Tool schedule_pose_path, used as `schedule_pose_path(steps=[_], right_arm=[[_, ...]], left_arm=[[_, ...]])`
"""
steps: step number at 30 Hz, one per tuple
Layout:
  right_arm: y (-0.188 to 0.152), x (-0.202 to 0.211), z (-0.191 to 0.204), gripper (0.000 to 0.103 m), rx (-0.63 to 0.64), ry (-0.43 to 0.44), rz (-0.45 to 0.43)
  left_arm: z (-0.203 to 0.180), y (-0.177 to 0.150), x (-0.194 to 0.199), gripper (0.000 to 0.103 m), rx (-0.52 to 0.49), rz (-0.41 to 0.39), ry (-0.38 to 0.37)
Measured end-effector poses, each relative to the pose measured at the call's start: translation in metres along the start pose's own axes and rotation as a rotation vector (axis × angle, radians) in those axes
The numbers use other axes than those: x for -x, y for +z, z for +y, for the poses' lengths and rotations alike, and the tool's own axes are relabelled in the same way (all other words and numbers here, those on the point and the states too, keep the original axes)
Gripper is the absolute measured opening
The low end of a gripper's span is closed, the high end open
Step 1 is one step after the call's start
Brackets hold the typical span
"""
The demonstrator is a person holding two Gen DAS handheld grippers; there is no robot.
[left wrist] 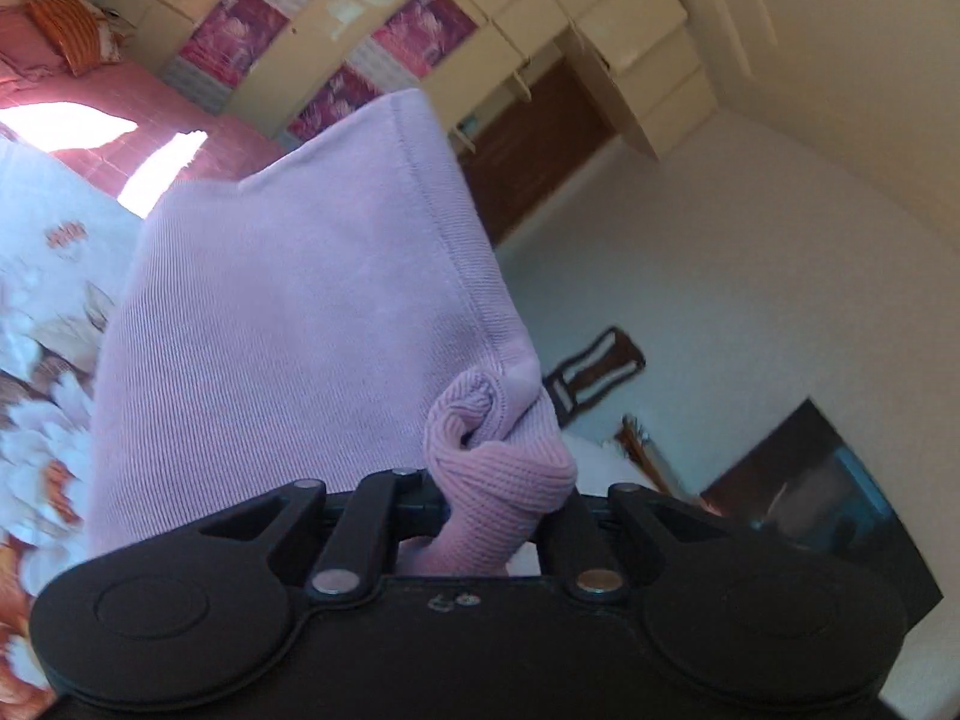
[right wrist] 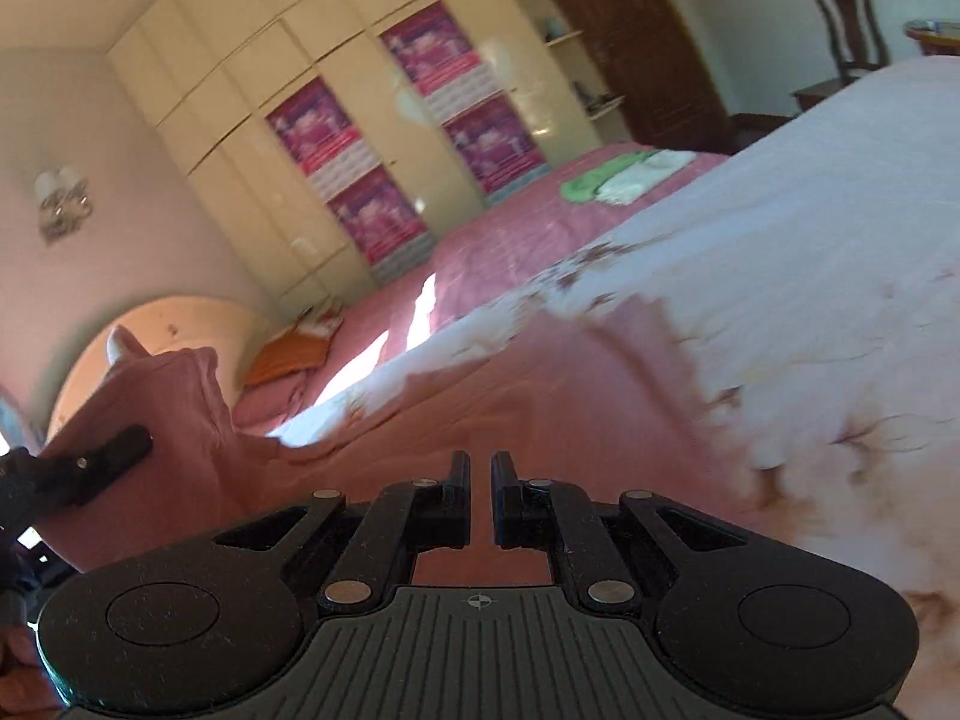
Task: Fold small clothes
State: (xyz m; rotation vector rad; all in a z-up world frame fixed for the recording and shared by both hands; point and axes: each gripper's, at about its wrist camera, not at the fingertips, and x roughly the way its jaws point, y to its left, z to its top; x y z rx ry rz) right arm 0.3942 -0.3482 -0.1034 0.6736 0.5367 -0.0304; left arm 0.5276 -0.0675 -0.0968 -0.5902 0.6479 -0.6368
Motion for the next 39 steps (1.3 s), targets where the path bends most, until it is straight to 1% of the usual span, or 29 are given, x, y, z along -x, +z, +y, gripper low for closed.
schedule_pose_path(steps=[1,2,3,4,5,6,7,8,9,10,11,12,13,14,15,16,18,21,23,26,29,31,33,34,36,37,39], right_arm=[[0.007,0.007,-0.013,0.007,-0.023,-0.010,0.002],[0.013,0.012,-0.026,0.007,-0.048,-0.019,0.013],[0.018,0.018,-0.037,0.007,-0.074,-0.029,0.022],[0.021,0.022,-0.047,0.008,-0.097,-0.034,0.030],[0.024,0.027,-0.056,0.011,-0.119,-0.031,0.041],[0.027,0.033,-0.062,0.034,-0.135,-0.027,0.041],[0.028,0.039,-0.064,0.067,-0.139,-0.021,0.029],[0.029,0.046,-0.064,0.070,-0.128,-0.002,0.009],[0.032,0.051,-0.061,0.069,-0.113,0.023,0.004],[0.033,0.052,-0.057,0.069,-0.101,0.038,0.010],[0.033,0.050,-0.052,0.067,-0.089,0.058,0.019],[0.031,0.047,-0.046,0.057,-0.075,0.086,0.034],[0.030,0.039,-0.038,0.052,-0.058,0.108,0.058],[0.030,0.032,-0.030,0.052,-0.033,0.124,0.084],[0.028,0.022,-0.022,0.050,0.002,0.132,0.113],[0.025,0.014,-0.015,0.049,0.033,0.135,0.135],[0.019,-0.004,-0.006,0.047,0.078,0.123,0.171],[0.017,-0.024,-0.004,0.046,0.096,0.110,0.202],[0.018,-0.036,-0.003,0.046,0.116,0.095,0.226],[0.018,-0.055,-0.004,0.046,0.132,0.073,0.278],[0.016,-0.068,-0.008,0.046,0.116,0.102,0.319],[0.015,-0.071,-0.008,0.046,0.119,0.127,0.315],[0.014,-0.076,-0.008,0.046,0.113,0.129,0.313],[0.013,-0.078,-0.007,0.038,0.123,0.122,0.312],[0.012,-0.079,0.003,0.010,0.198,0.092,0.316],[0.012,-0.077,0.009,0.009,0.245,0.085,0.306],[0.014,-0.068,0.019,0.009,0.325,0.060,0.273]], left_arm=[[-0.006,-0.011,-0.021,0.010,-0.007,0.051,0.009],[-0.012,-0.027,-0.052,0.011,-0.016,0.141,0.024],[-0.015,-0.042,-0.075,0.021,-0.022,0.230,0.036],[-0.019,-0.057,-0.097,0.027,-0.022,0.337,0.054],[-0.026,-0.065,-0.101,0.029,-0.037,0.348,0.058],[-0.034,-0.067,-0.093,0.043,-0.063,0.318,0.046],[-0.041,-0.065,-0.083,0.061,-0.074,0.297,0.015],[-0.044,-0.059,-0.066,0.062,-0.068,0.250,-0.013],[-0.044,-0.052,-0.052,0.062,-0.070,0.210,-0.027],[-0.042,-0.045,-0.038,0.062,-0.085,0.172,-0.026],[-0.038,-0.035,-0.025,0.062,-0.109,0.127,0.012],[-0.031,-0.027,-0.016,0.063,-0.128,0.095,0.060],[-0.024,-0.020,-0.008,0.063,-0.153,0.064,0.112],[-0.013,-0.014,-0.002,0.063,-0.167,0.055,0.171],[-0.004,-0.009,0.000,0.063,-0.158,0.063,0.232],[0.008,-0.007,0.002,0.063,-0.147,0.074,0.269],[0.025,-0.002,0.001,0.063,-0.125,0.090,0.315],[0.041,0.007,-0.001,0.063,-0.093,0.124,0.324],[0.057,0.003,0.011,0.065,-0.090,0.151,0.323],[0.065,-0.004,0.009,0.065,-0.074,0.158,0.321],[0.069,-0.007,0.012,0.066,-0.082,0.148,0.317],[0.069,-0.007,0.009,0.066,-0.094,0.149,0.319],[0.068,-0.006,0.007,0.067,-0.099,0.153,0.318],[0.068,-0.005,0.008,0.066,-0.099,0.158,0.319],[0.065,-0.001,0.005,0.066,-0.111,0.169,0.327],[0.062,0.000,0.006,0.065,-0.123,0.170,0.331],[0.056,0.002,0.003,0.061,-0.152,0.180,0.329]])
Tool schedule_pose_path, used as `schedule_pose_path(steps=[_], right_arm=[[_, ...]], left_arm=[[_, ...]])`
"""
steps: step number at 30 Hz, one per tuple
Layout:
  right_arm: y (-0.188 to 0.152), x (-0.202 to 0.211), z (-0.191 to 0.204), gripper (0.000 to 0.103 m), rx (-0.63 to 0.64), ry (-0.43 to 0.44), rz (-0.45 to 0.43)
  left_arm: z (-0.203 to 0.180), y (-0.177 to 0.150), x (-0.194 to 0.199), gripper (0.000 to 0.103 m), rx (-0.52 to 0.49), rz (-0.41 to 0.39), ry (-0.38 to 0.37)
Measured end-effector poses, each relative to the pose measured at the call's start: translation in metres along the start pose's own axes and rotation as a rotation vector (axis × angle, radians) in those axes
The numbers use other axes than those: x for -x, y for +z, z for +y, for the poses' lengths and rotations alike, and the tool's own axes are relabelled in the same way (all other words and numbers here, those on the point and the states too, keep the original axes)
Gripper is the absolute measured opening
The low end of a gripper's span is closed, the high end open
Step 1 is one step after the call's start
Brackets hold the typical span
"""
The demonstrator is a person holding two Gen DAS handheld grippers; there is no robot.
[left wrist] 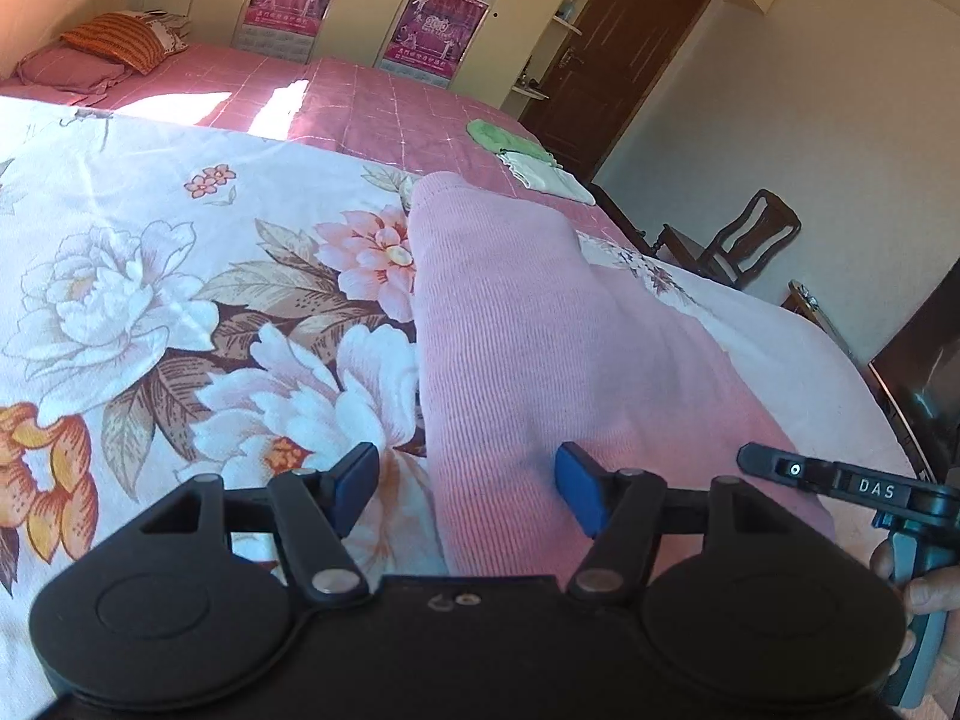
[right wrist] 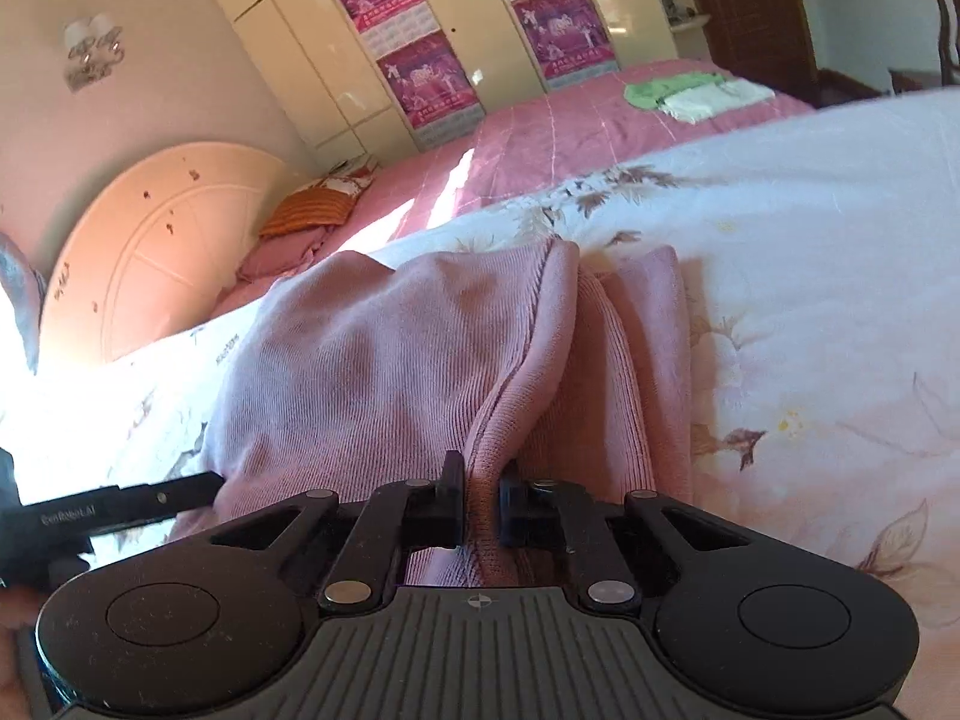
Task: Fold small clothes
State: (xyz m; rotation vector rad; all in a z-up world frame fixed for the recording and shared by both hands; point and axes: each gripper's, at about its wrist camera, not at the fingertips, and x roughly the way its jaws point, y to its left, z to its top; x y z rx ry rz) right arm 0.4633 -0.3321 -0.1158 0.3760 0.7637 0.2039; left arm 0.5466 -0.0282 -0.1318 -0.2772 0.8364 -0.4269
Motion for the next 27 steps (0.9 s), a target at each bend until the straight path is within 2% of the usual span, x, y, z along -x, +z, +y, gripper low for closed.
schedule_pose_path(steps=[5,8,10,15,18,21,24,27], right_arm=[[0.006,0.033,-0.006,0.008,0.050,-0.030,-0.068],[0.000,0.027,-0.025,0.008,-0.008,-0.034,-0.024],[-0.007,0.007,-0.037,0.009,-0.059,-0.033,0.048],[-0.004,0.021,-0.041,0.011,-0.102,-0.025,0.003],[-0.006,0.053,-0.035,0.011,-0.065,-0.076,-0.062],[-0.024,0.077,-0.017,0.011,0.014,-0.050,-0.061],[-0.049,0.082,0.003,0.011,0.114,-0.032,-0.033],[-0.071,0.057,0.007,0.011,0.183,-0.114,0.079]], left_arm=[[-0.027,0.006,-0.003,0.061,-0.081,0.008,-0.013],[-0.042,0.001,-0.018,0.064,-0.144,0.040,0.040],[-0.037,-0.002,-0.027,0.067,-0.113,0.045,0.036],[-0.026,-0.001,-0.014,0.067,-0.090,0.048,0.014],[-0.028,-0.005,0.014,0.065,-0.129,0.019,0.014],[-0.026,-0.022,0.033,0.065,-0.097,0.030,-0.023],[-0.034,-0.042,0.036,0.064,-0.146,0.048,0.021],[-0.032,-0.060,0.032,0.067,-0.146,0.058,0.047]])
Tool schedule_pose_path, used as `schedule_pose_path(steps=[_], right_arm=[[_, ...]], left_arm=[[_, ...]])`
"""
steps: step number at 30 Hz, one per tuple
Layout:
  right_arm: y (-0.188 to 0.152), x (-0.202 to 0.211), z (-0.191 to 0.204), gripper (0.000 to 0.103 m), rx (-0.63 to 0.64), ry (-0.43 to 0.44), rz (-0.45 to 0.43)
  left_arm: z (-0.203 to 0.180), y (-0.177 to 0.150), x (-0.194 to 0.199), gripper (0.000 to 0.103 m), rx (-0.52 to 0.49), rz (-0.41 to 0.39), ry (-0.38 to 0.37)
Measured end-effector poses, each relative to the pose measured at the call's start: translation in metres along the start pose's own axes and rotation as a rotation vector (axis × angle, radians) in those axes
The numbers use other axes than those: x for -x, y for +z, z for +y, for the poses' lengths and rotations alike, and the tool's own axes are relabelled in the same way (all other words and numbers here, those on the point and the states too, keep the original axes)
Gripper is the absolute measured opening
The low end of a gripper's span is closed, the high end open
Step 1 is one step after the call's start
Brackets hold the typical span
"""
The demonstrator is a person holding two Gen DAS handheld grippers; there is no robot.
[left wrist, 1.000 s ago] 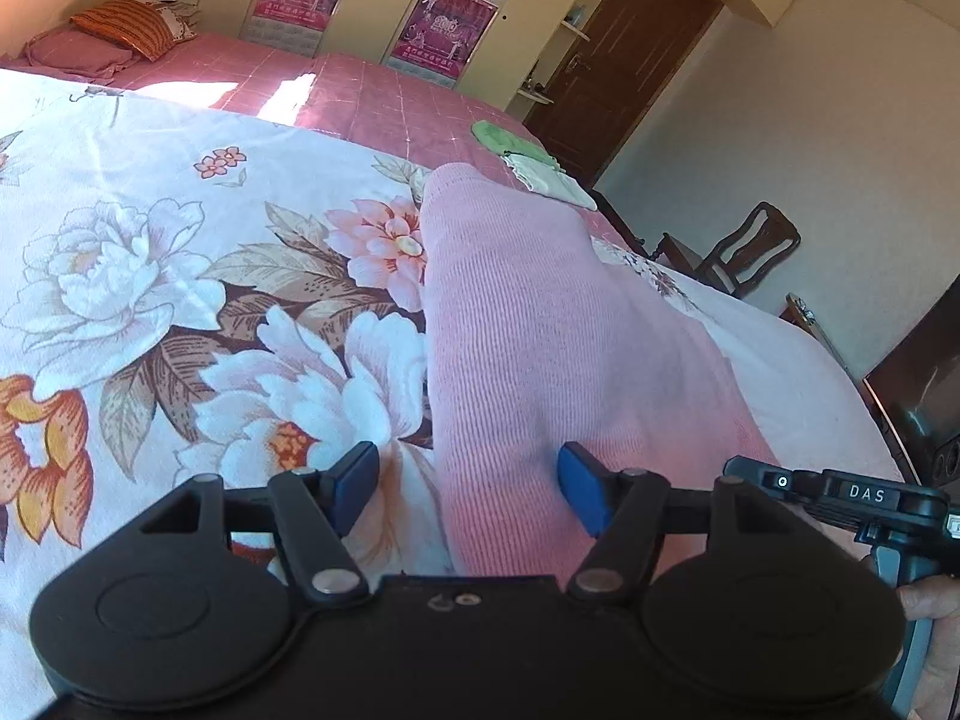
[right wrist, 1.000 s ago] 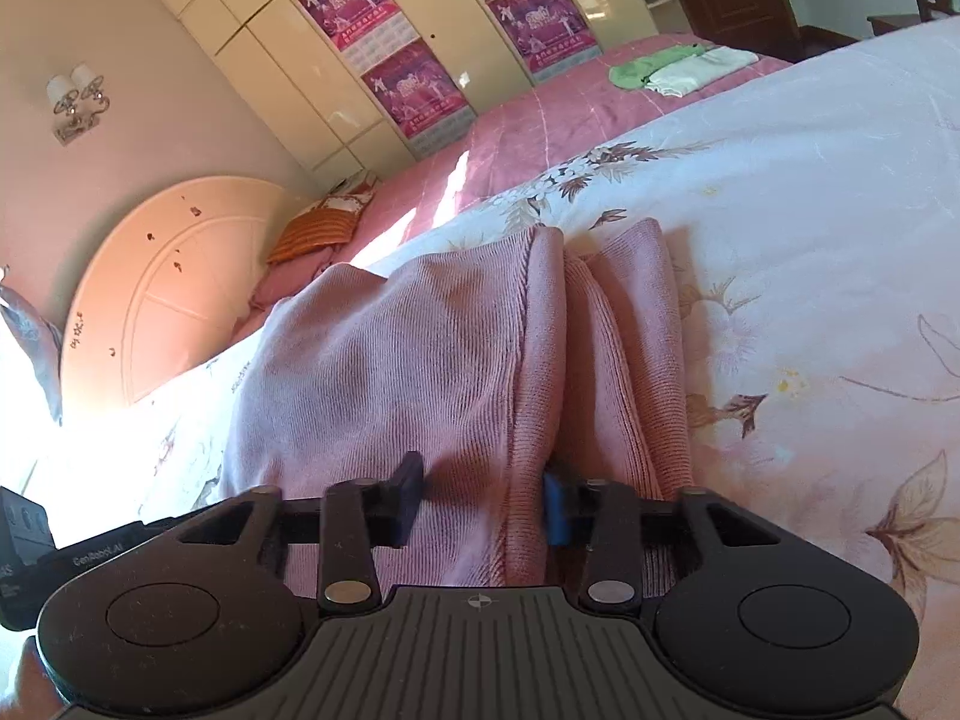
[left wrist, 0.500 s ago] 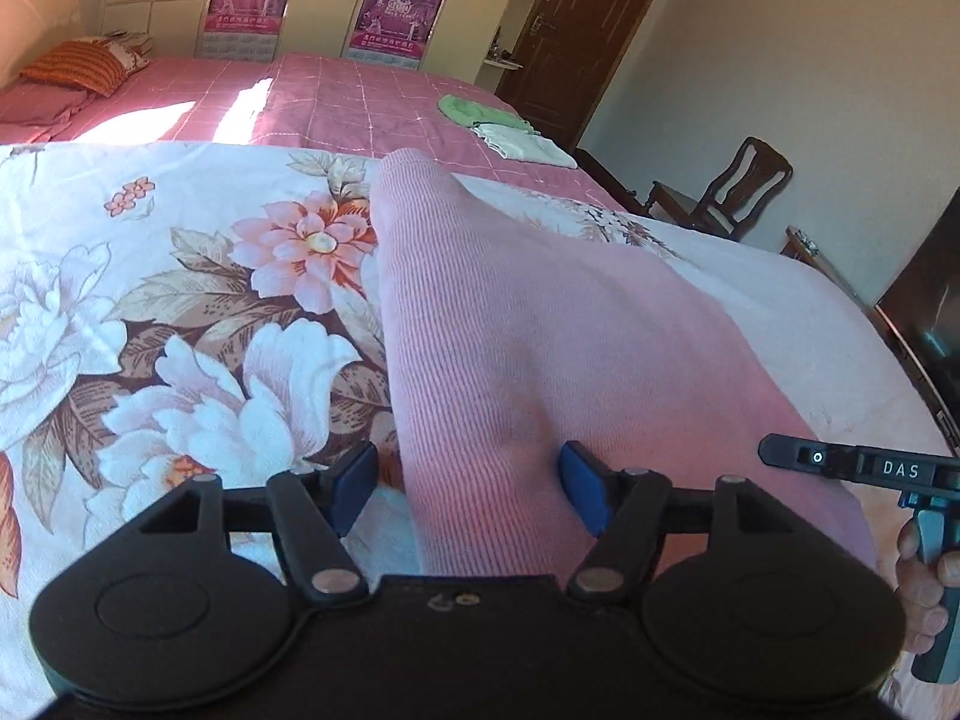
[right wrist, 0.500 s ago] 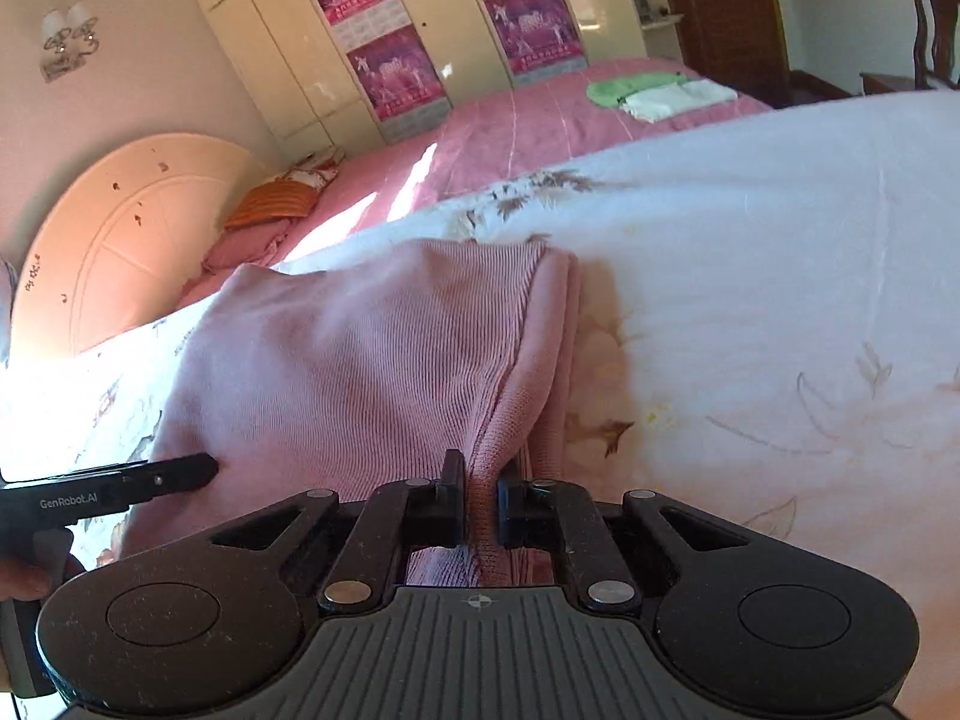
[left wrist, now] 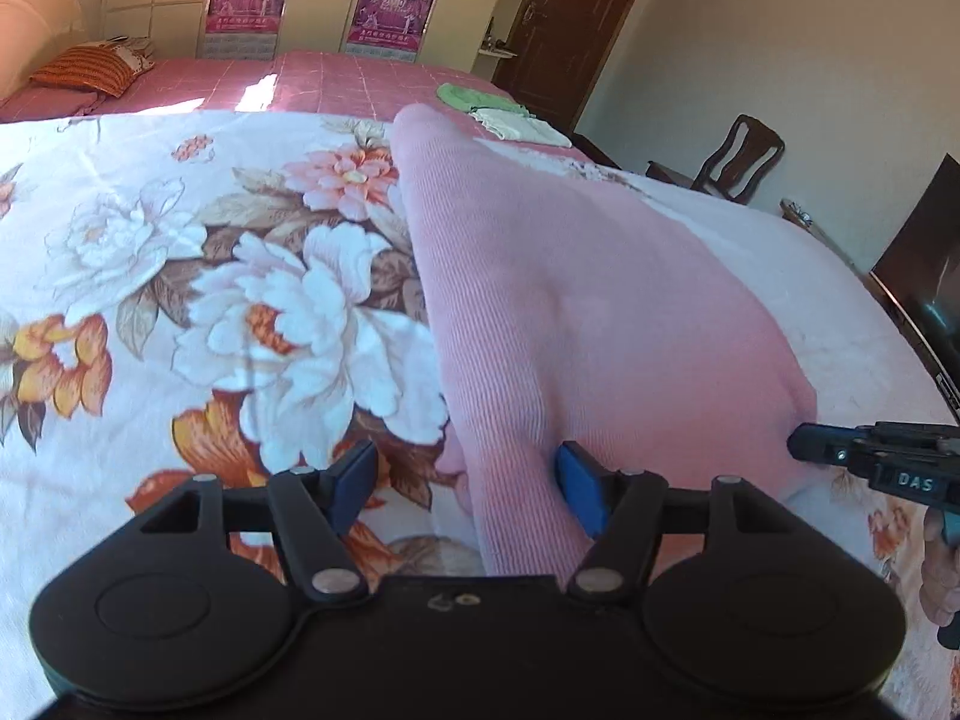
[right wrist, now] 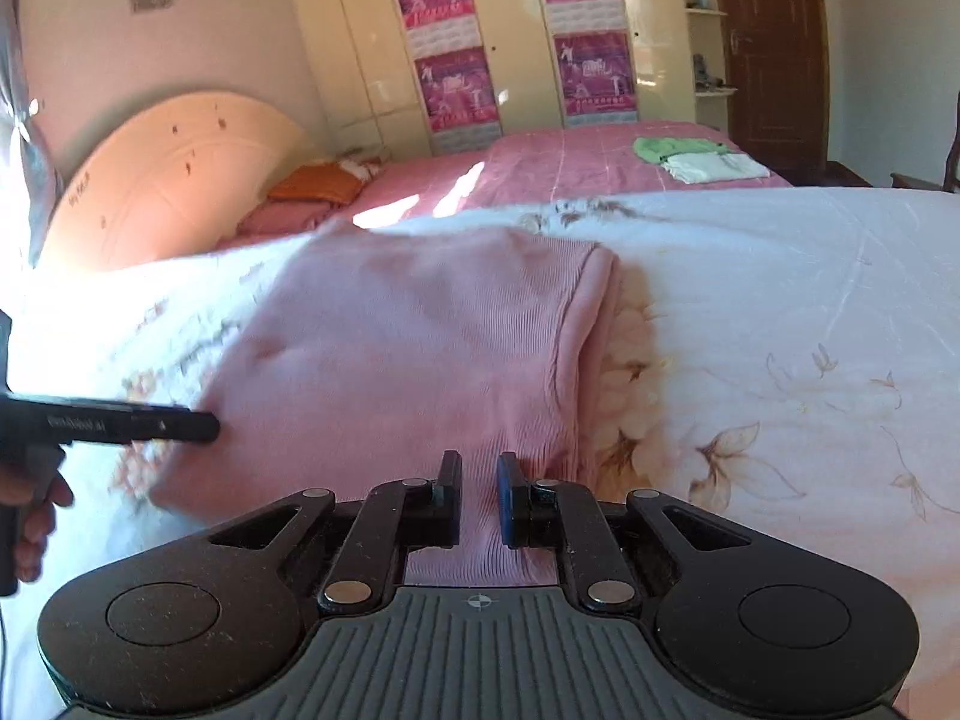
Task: Fold small clothes
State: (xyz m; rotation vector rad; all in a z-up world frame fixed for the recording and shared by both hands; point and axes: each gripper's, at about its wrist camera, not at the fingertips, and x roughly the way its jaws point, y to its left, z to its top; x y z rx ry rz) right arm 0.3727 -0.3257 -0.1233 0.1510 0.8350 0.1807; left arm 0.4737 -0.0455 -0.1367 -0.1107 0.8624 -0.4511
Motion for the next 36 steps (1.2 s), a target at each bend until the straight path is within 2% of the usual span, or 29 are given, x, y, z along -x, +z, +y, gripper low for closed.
schedule_pose_path(steps=[2,5,6,7,8,9,10,11,12,13,15,18,21,31,33,36], right_arm=[[-0.002,-0.003,-0.004,0.010,-0.027,0.010,-0.003],[0.018,0.014,-0.015,0.013,-0.077,0.014,-0.119],[0.026,0.015,-0.021,0.036,-0.107,-0.005,-0.141],[0.035,0.014,-0.028,0.064,-0.142,-0.012,-0.155],[0.043,0.010,-0.036,0.065,-0.174,0.006,-0.172],[0.052,0.004,-0.043,0.065,-0.206,0.016,-0.186],[0.061,-0.001,-0.046,0.059,-0.216,0.013,-0.200],[0.069,-0.009,-0.047,0.050,-0.213,0.010,-0.205],[0.080,-0.018,-0.045,0.031,-0.208,0.001,-0.197],[0.087,-0.027,-0.044,0.021,-0.201,-0.009,-0.185],[0.102,-0.045,-0.038,0.020,-0.171,-0.005,-0.167],[0.113,-0.071,-0.031,0.021,-0.113,-0.025,-0.123],[0.108,-0.102,-0.028,0.020,-0.041,-0.065,-0.019],[0.099,-0.109,-0.020,0.021,0.035,-0.102,-0.016],[0.101,-0.104,-0.018,0.021,0.029,-0.110,-0.012],[0.101,-0.073,-0.013,0.021,0.021,-0.076,-0.078]], left_arm=[[-0.003,0.003,0.005,0.067,-0.026,-0.001,0.016],[0.005,0.027,0.019,0.068,0.005,-0.094,-0.006],[0.006,0.038,0.018,0.071,0.014,-0.107,0.005],[0.006,0.050,0.015,0.073,0.021,-0.116,0.016],[0.006,0.060,0.011,0.073,0.019,-0.126,0.016],[0.005,0.070,0.006,0.073,0.020,-0.141,0.021],[0.005,0.077,0.000,0.073,0.026,-0.149,0.024],[0.006,0.087,-0.008,0.073,0.038,-0.149,0.027],[0.006,0.095,-0.016,0.073,0.048,-0.150,0.038],[0.006,0.104,-0.027,0.073,0.047,-0.141,0.051],[0.002,0.116,-0.049,0.073,0.026,-0.090,0.087],[-0.002,0.120,-0.074,0.075,0.018,-0.028,0.098],[-0.003,0.116,-0.085,0.079,0.012,-0.016,0.124],[-0.007,0.111,-0.084,0.084,-0.033,-0.015,0.161],[-0.008,0.114,-0.070,0.081,-0.015,-0.022,0.158],[-0.017,0.106,-0.043,0.082,-0.081,-0.060,0.153]])
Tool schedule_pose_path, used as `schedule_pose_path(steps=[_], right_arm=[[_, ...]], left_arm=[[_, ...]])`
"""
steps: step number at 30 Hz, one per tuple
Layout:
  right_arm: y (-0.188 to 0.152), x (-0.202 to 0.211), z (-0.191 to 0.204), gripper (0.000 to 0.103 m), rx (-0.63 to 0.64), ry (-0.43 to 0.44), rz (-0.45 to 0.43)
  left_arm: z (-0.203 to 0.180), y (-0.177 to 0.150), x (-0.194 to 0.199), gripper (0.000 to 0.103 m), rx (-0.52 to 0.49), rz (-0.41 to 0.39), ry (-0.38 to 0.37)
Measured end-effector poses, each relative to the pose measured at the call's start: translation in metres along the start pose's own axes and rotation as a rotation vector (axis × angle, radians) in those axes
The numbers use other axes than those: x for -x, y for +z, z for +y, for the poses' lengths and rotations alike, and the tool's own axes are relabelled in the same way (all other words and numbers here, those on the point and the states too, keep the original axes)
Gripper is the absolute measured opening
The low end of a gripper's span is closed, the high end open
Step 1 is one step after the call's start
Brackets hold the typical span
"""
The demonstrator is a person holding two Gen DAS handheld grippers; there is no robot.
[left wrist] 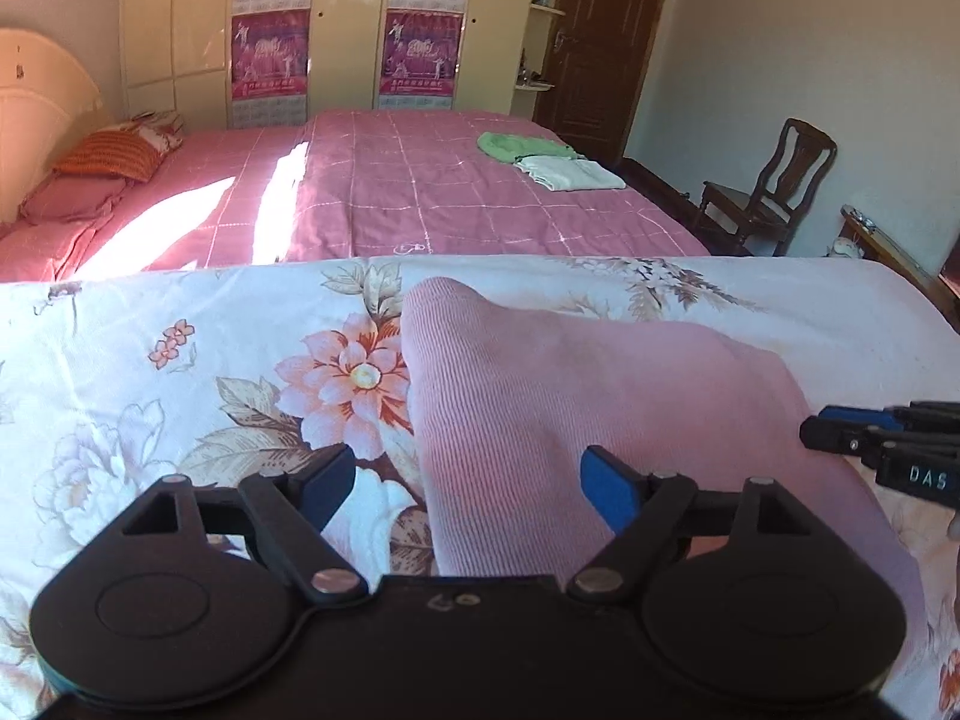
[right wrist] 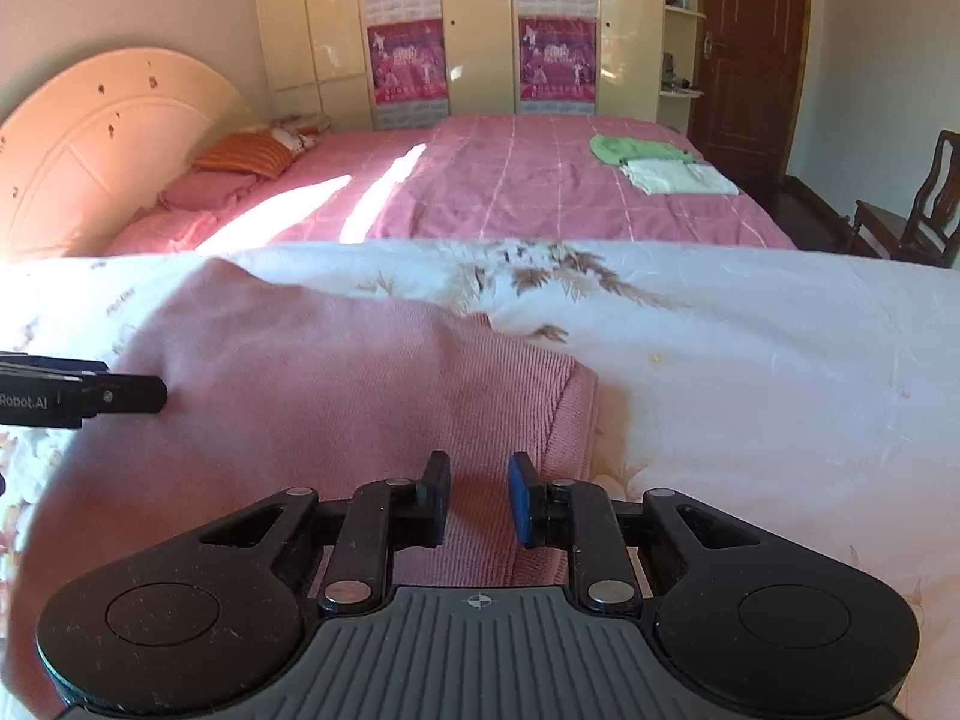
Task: Fold small clothes
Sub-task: 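Open the right tool and press the folded bundle flat with both tools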
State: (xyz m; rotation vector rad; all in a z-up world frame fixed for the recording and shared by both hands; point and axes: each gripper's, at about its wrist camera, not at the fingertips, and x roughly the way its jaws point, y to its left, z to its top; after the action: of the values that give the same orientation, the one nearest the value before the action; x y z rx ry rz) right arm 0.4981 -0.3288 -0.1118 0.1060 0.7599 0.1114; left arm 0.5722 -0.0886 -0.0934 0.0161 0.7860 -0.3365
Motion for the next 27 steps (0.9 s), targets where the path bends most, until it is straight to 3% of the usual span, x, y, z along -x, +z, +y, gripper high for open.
schedule_pose_path(steps=[5,8,11,12,13,14,15,19,21,24,27], right_arm=[[-0.019,-0.006,0.004,0.021,0.030,-0.016,0.093],[-0.023,-0.010,0.007,0.021,0.035,-0.037,0.088],[-0.016,0.007,-0.003,0.021,-0.054,-0.013,0.067],[-0.016,0.021,-0.011,0.031,-0.114,0.002,0.038],[-0.017,0.030,-0.021,0.068,-0.163,0.012,0.016],[-0.018,0.039,-0.030,0.080,-0.202,0.030,-0.001],[-0.020,0.047,-0.041,0.082,-0.242,0.066,0.001],[-0.033,0.058,-0.075,0.081,-0.386,0.171,0.043],[-0.038,0.066,-0.081,0.068,-0.411,0.190,0.043],[-0.048,0.072,-0.068,0.058,-0.337,0.196,0.070],[-0.063,0.058,-0.050,0.054,-0.200,0.100,0.167]], left_arm=[[0.001,-0.026,-0.014,0.084,0.003,0.083,-0.021],[0.010,-0.028,-0.016,0.085,0.064,0.095,-0.040],[0.011,-0.024,0.004,0.084,0.055,0.076,-0.039],[0.012,-0.025,0.012,0.084,0.057,0.065,-0.055],[0.016,-0.028,0.021,0.084,0.068,0.059,-0.087],[0.020,-0.032,0.026,0.084,0.084,0.061,-0.113],[0.025,-0.036,0.029,0.084,0.109,0.071,-0.142],[0.045,-0.055,0.035,0.084,0.240,0.106,-0.267],[0.045,-0.063,0.034,0.084,0.234,0.118,-0.255],[0.042,-0.076,0.028,0.084,0.205,0.152,-0.228],[0.030,-0.080,0.030,0.085,0.083,0.138,-0.179]])
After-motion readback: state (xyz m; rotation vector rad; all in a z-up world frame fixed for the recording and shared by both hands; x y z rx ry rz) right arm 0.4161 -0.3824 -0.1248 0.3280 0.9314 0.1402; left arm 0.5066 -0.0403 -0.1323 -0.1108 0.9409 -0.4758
